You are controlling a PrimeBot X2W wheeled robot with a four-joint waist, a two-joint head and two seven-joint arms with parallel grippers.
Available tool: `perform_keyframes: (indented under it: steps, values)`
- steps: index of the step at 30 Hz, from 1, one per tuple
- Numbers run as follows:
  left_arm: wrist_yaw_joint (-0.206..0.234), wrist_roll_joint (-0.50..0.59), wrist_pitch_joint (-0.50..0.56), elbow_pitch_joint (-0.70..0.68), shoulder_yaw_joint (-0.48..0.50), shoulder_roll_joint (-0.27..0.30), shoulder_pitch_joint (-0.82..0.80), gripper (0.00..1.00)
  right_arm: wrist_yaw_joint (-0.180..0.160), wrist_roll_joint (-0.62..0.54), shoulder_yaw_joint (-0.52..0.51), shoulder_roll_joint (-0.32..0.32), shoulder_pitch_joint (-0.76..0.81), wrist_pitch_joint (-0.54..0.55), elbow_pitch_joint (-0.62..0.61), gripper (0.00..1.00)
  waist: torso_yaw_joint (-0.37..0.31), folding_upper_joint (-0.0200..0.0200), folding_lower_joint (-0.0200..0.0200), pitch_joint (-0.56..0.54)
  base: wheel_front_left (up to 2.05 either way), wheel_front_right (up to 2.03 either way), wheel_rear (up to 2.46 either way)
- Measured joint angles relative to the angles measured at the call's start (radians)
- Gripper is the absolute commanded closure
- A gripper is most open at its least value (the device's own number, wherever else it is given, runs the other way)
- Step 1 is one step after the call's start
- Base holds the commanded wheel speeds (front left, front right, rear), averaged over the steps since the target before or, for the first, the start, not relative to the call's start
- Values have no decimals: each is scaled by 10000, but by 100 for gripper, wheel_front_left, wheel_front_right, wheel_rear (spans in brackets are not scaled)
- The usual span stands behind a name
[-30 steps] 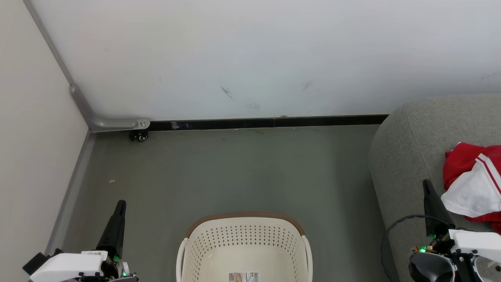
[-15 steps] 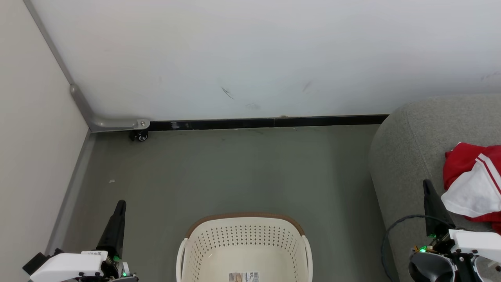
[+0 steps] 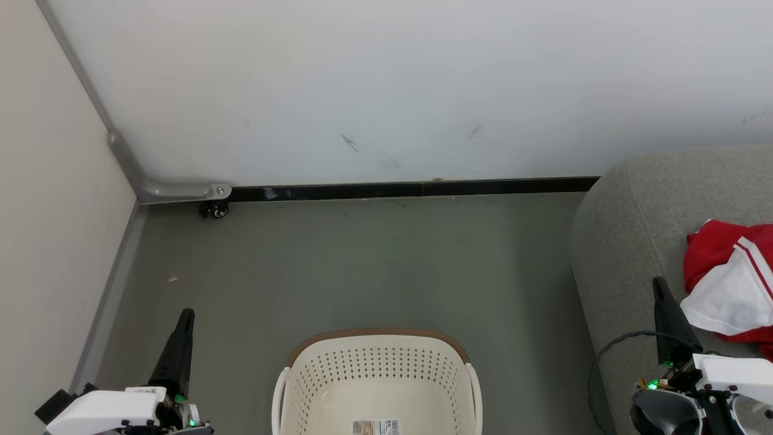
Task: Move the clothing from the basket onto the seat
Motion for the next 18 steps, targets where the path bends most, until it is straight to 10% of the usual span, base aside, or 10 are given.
perform_keyframes:
  steps: [18]
  values:
    - [0, 0, 0, -2, 2, 0, 0, 100, 0, -2, -25, 8, 0, 29, 4, 100, 0, 0, 0, 1, 0, 0, 0]
